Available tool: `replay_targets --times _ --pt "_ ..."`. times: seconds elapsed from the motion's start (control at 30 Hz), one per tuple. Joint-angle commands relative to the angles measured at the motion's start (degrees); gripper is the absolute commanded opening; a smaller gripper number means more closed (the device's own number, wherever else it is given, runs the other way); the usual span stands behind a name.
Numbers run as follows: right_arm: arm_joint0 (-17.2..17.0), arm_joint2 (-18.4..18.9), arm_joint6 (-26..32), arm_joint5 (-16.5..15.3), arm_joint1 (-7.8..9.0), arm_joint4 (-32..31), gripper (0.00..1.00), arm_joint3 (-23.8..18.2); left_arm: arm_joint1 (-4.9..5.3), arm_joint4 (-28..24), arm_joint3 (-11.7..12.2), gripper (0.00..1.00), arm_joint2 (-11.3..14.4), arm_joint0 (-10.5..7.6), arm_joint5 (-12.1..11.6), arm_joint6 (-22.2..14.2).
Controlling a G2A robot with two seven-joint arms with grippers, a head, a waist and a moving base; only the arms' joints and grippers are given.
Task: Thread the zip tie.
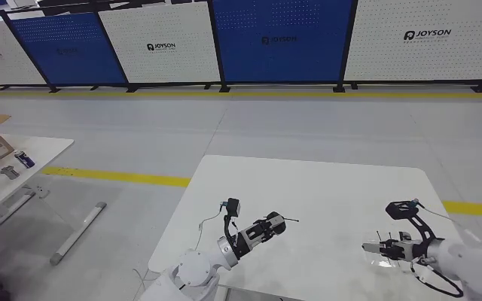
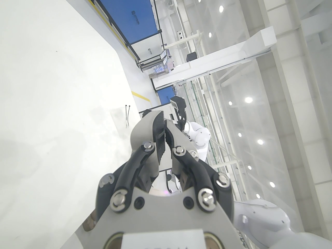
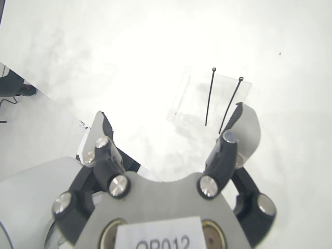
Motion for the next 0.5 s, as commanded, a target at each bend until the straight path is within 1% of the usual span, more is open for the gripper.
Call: replay_targets --times 0.0,0.07,0.13,0.2,0.23,0.37,0.4,0.47 --pt "-0.24 -0.16 -0.77 -0.31 0.02 -0.23 1.00 0.22 0.00 0.00 0.00 0.00 0.00 0.00 0.00 0.00" --pt "0.20 0.04 -1.05 0.07 0.16 -1.24 1.00 0.60 0.00 0.00 0.00 0.00 0.00 0.00 0.00 0.00" --pt "0.87 -0.08 -0.07 0.68 0.35 -2.62 1.00 0.43 0.00 0.00 0.00 0.00 0.00 0.00 0.00 0.00" --pt "1.74 -0.78 2.29 0.05 0.56 -3.56 1.00 -0.07 0.00 0.00 0.00 0.00 0.00 0.00 0.00 0.00" --pt "2.28 -1.03 2.74 0.33 0.65 -4.40 1.00 -0.04 0.00 0.00 0.00 0.00 0.00 0.00 0.00 0.00" --pt "4.22 -4.60 2.74 0.71 1.30 -7.58 1.00 1.77 0.00 0.00 0.00 0.00 0.00 0.00 0.00 0.00" --pt "4.56 -5.19 2.74 0.68 1.42 -7.88 1.00 2.10 0.00 0.00 0.00 0.00 0.00 0.00 0.00 0.00" --pt "4.56 -5.19 2.74 0.68 1.42 -7.88 1.00 2.10 0.00 0.00 0.00 0.00 0.00 0.00 0.00 0.00"
